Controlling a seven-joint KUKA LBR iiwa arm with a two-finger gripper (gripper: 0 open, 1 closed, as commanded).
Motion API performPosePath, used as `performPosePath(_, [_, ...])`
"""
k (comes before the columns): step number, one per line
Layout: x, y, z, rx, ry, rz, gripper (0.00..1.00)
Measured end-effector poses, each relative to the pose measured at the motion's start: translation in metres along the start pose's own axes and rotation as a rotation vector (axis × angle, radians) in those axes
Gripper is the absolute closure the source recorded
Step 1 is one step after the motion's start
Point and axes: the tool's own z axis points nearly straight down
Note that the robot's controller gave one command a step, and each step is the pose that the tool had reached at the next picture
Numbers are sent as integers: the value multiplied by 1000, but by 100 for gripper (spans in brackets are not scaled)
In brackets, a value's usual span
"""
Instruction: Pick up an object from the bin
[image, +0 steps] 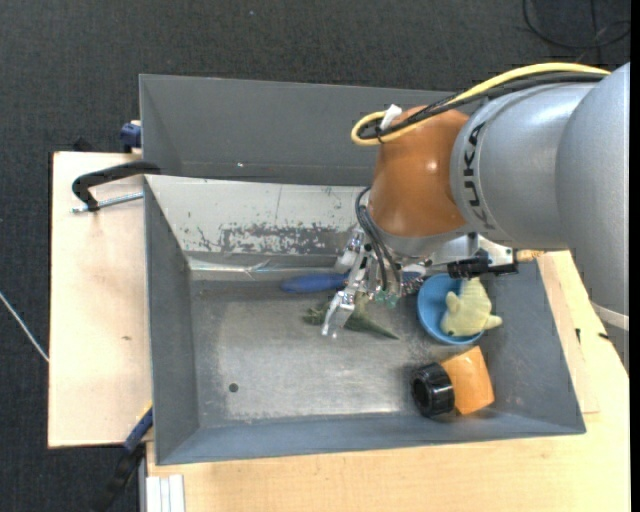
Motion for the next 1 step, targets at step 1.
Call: performPosePath(1, [-16, 18, 54, -6, -5, 225, 0])
